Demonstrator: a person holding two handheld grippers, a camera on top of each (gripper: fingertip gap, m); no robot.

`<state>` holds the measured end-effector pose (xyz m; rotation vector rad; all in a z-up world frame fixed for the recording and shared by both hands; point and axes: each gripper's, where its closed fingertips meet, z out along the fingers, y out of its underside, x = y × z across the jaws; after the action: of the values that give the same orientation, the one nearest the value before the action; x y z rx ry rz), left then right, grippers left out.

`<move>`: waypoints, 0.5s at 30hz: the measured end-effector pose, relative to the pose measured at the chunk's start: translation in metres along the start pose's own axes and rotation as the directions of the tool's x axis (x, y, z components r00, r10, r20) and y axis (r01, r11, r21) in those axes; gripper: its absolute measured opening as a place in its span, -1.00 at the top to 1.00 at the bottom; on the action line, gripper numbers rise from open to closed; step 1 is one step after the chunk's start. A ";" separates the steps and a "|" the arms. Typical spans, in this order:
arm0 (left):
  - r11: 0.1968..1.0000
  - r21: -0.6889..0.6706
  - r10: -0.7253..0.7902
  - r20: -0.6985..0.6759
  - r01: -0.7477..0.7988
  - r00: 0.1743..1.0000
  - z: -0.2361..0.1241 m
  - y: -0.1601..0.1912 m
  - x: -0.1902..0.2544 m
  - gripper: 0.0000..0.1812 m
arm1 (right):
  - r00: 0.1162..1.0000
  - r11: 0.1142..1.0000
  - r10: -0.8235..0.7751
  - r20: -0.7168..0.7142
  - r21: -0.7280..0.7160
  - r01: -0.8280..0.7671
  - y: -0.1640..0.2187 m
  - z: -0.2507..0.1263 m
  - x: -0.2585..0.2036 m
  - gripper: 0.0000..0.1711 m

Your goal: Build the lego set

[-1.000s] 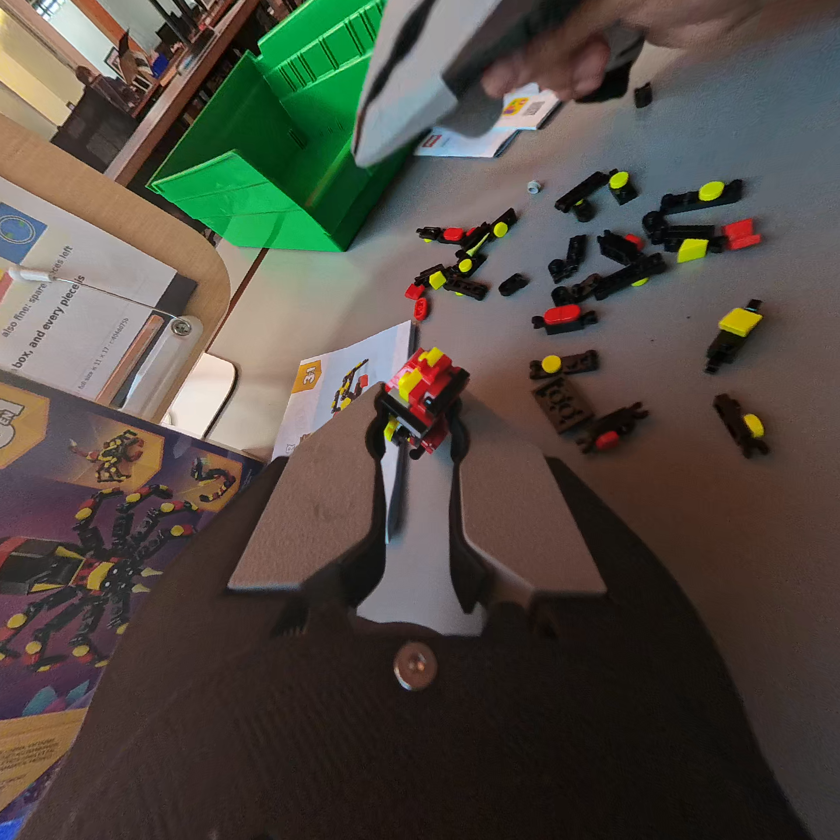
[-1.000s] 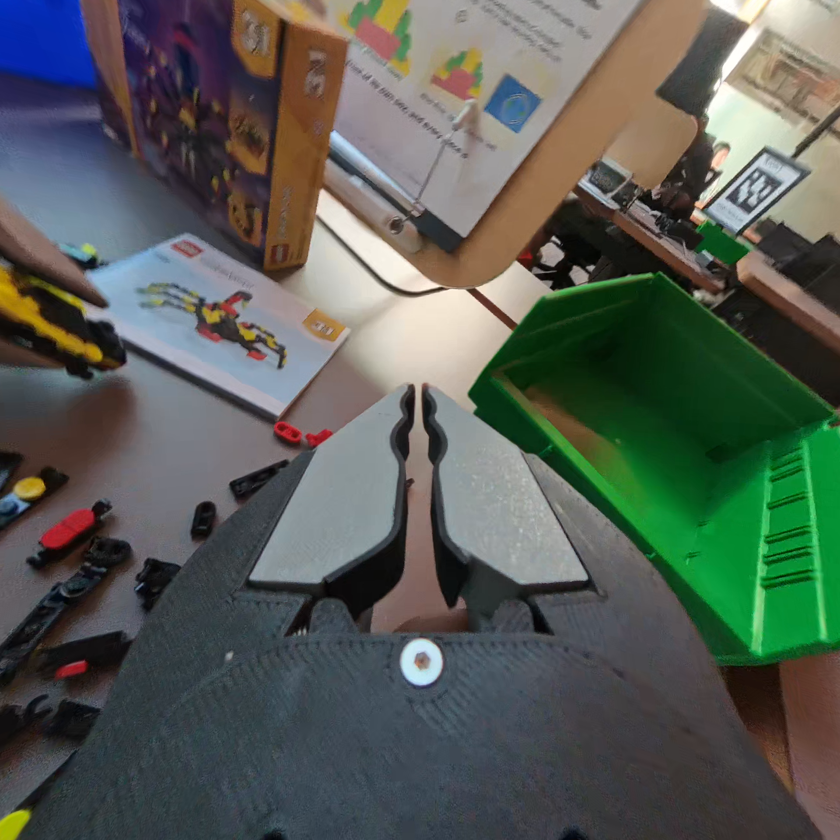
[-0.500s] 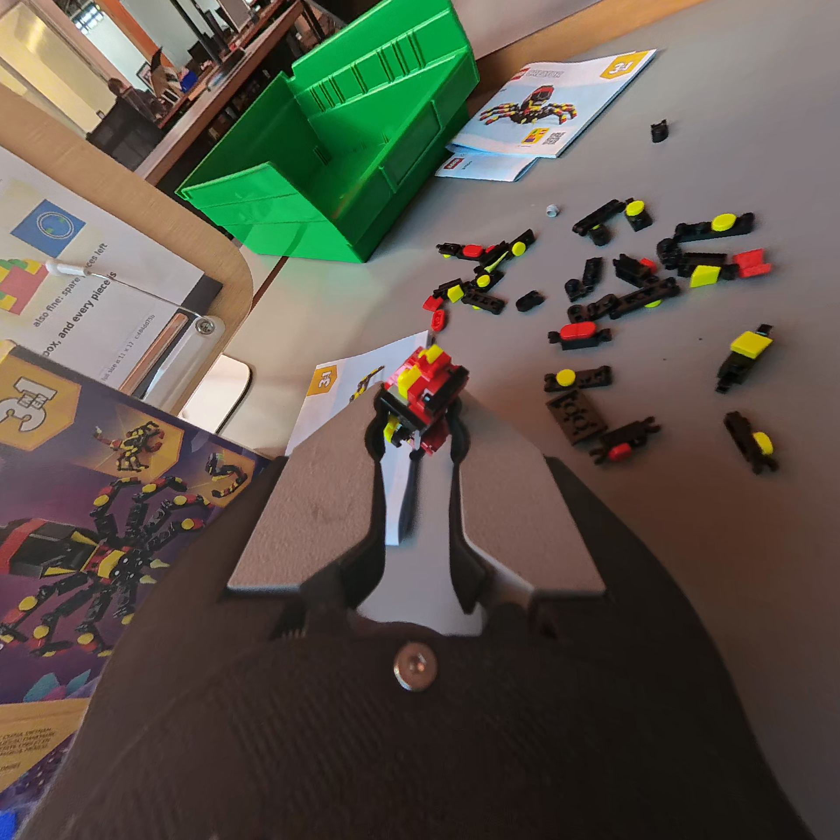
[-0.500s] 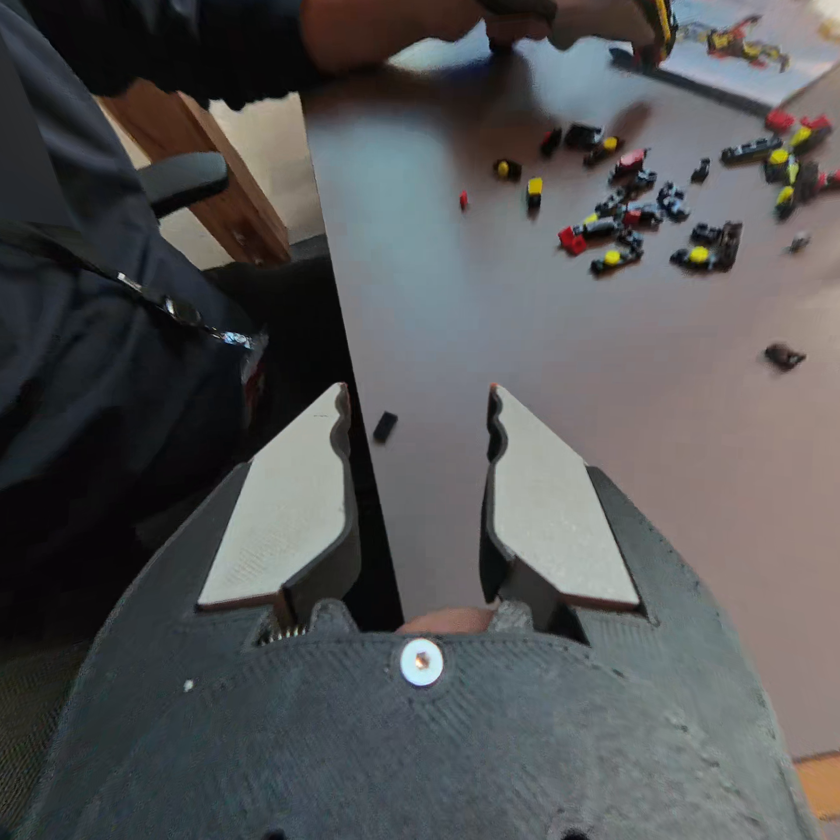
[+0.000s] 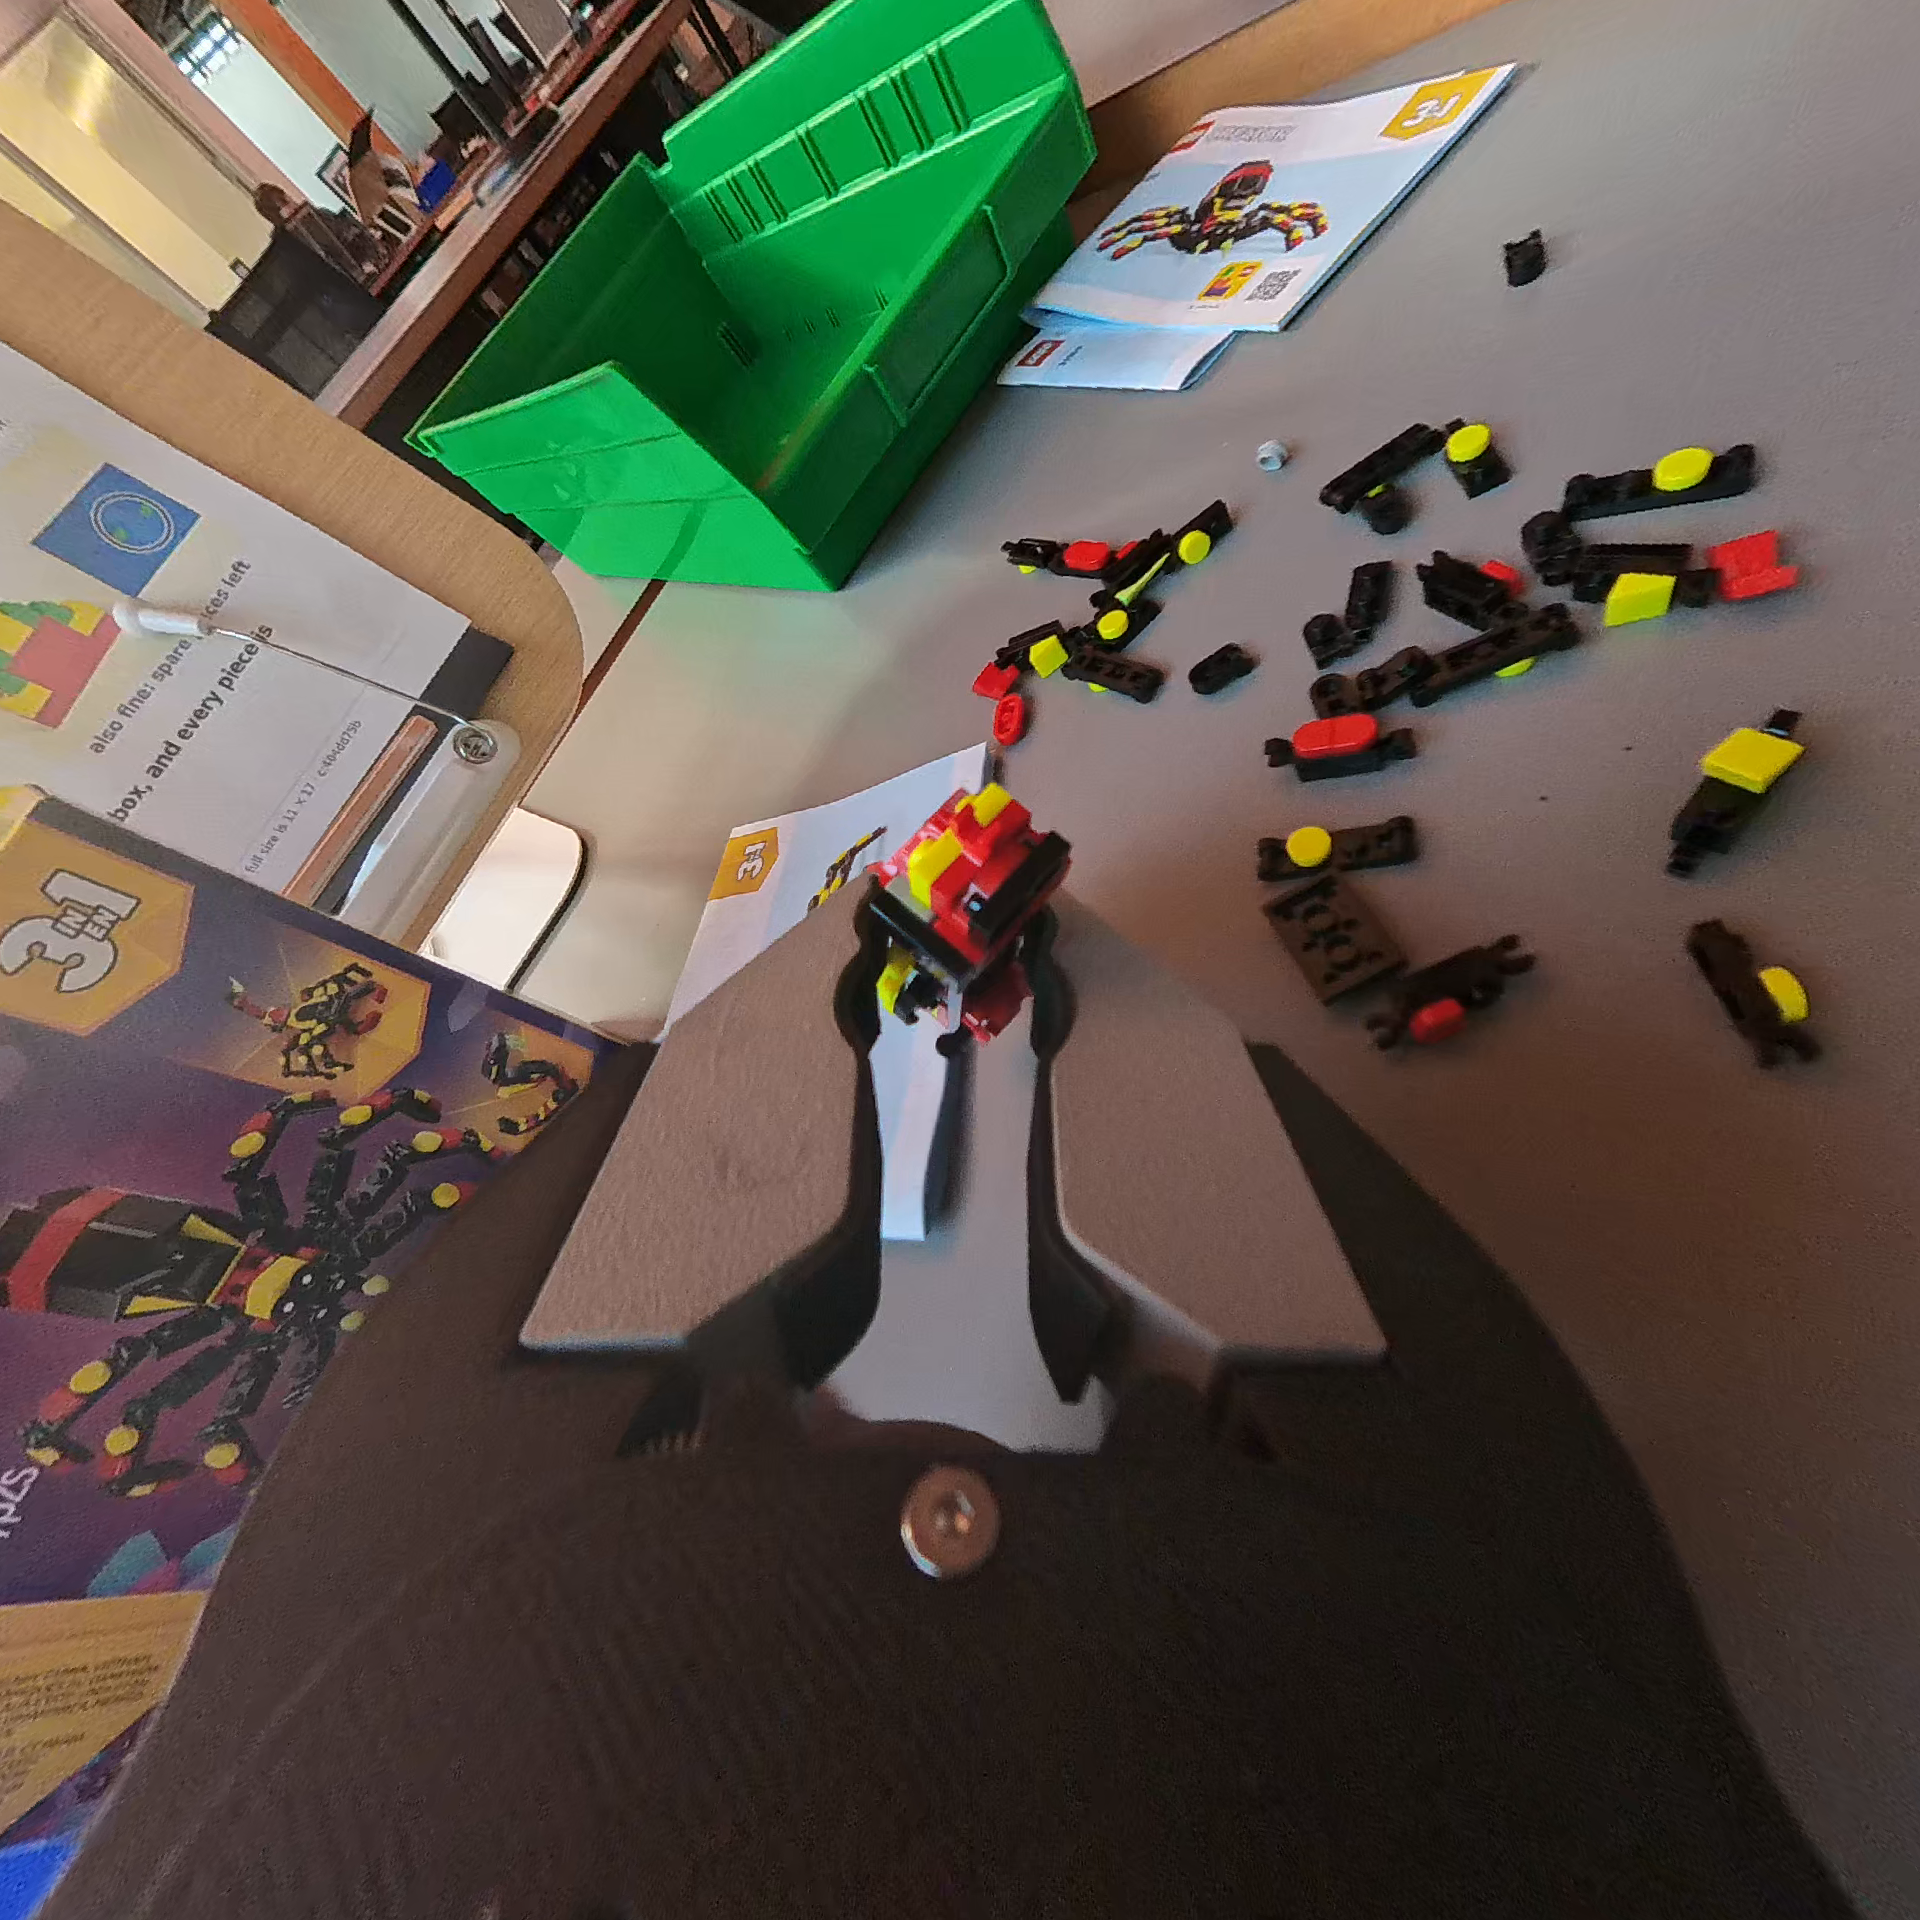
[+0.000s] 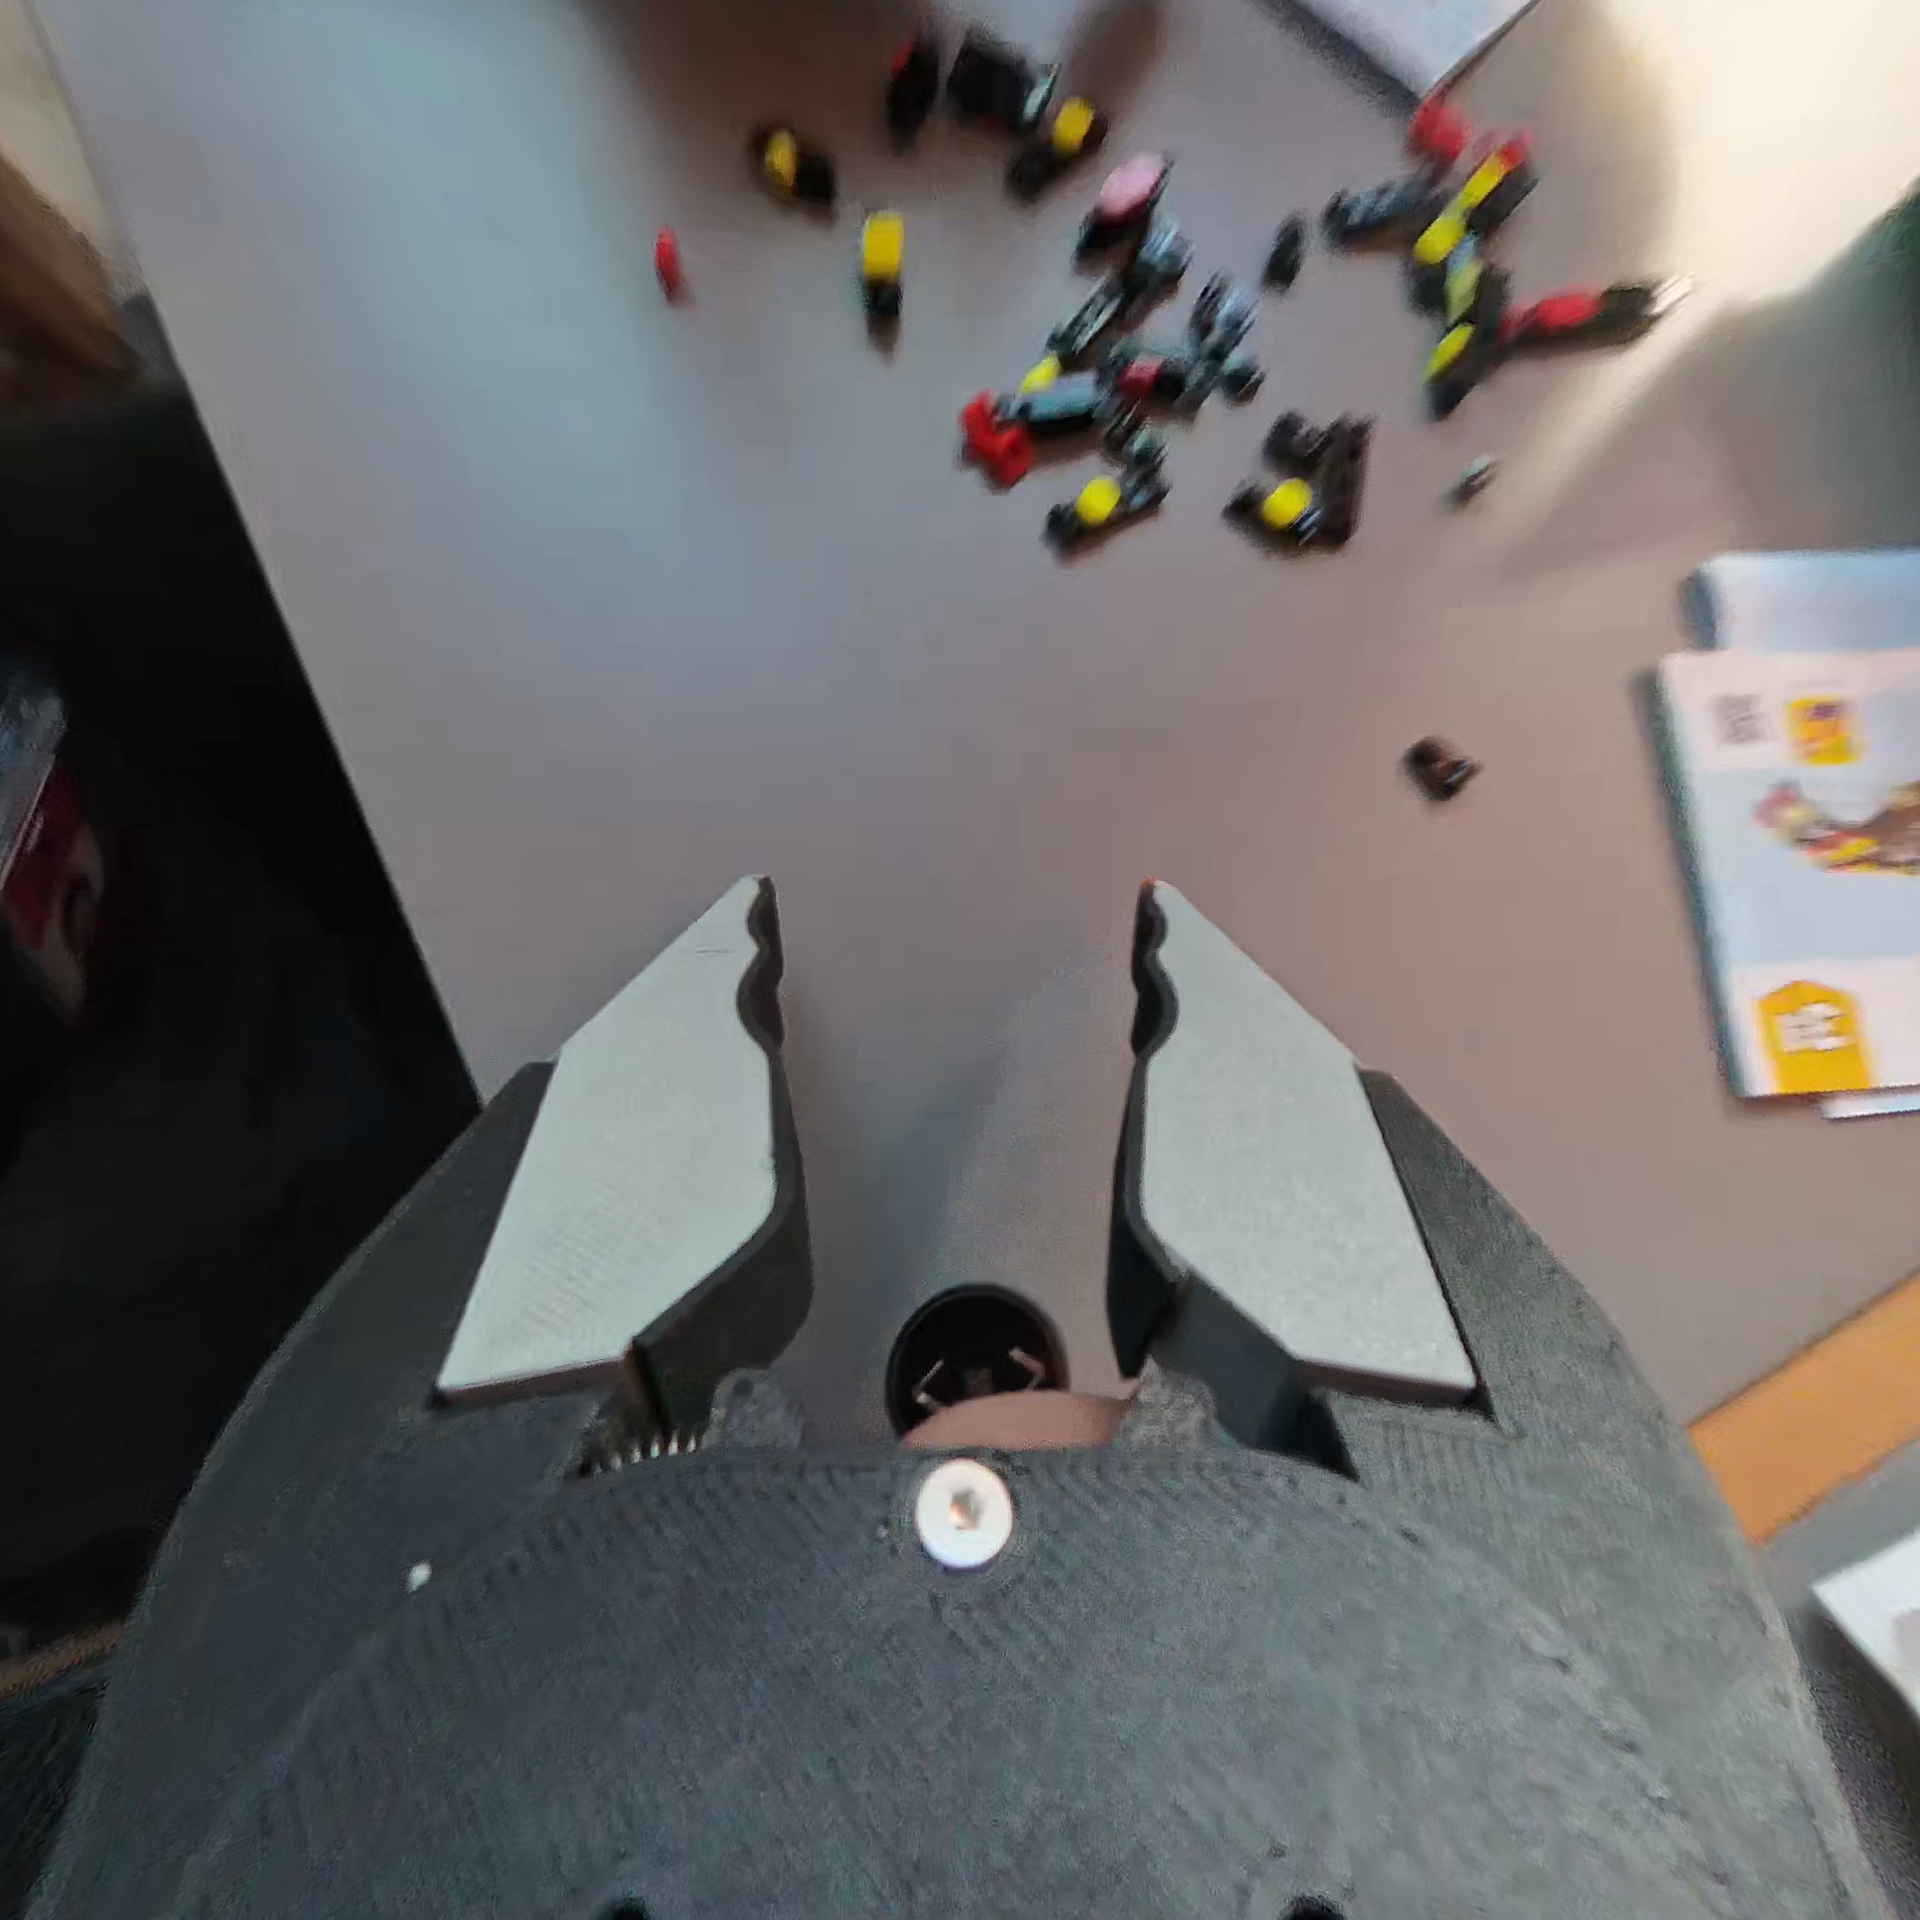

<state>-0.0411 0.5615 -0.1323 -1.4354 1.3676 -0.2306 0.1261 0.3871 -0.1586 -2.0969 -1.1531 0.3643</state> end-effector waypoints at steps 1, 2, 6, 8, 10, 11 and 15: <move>1.000 -0.003 -0.005 0.002 0.005 1.000 0.000 0.001 -0.001 0.75 | 0.998 0.998 0.011 -0.058 0.068 -0.007 -0.014 -0.007 0.012 0.24; 1.000 -0.005 -0.012 0.005 0.012 1.000 -0.001 0.001 -0.002 0.75 | 0.990 0.992 0.032 -0.134 0.129 -0.015 -0.026 -0.015 0.027 0.26; 0.999 -0.010 -0.030 0.022 0.031 0.999 -0.001 0.003 -0.008 0.75 | 0.999 0.973 0.040 0.012 0.227 -0.042 -0.048 -0.032 0.005 0.40; 0.999 -0.017 -0.027 0.030 0.028 0.999 -0.001 0.005 -0.010 0.75 | 0.991 0.986 0.002 0.136 0.164 -0.024 -0.035 -0.028 -0.023 0.44; 0.999 -0.024 -0.028 0.036 0.029 0.999 -0.001 0.007 -0.012 0.74 | 0.983 0.995 -0.019 0.180 0.098 0.002 -0.018 -0.022 -0.039 0.56; 0.999 -0.026 -0.031 0.037 0.032 0.999 -0.001 0.008 -0.012 0.74 | 0.976 0.997 -0.018 0.216 0.081 0.001 -0.011 -0.019 -0.047 0.67; 0.999 -0.033 -0.033 0.033 0.034 0.999 0.000 0.009 -0.012 0.74 | 0.949 0.999 0.047 0.311 -0.039 -0.037 0.017 -0.003 -0.058 0.81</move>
<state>-0.0501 0.5733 -0.1334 -1.4847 1.3273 -0.2067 0.1054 0.3317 -0.1730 -2.1466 -1.3014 0.7227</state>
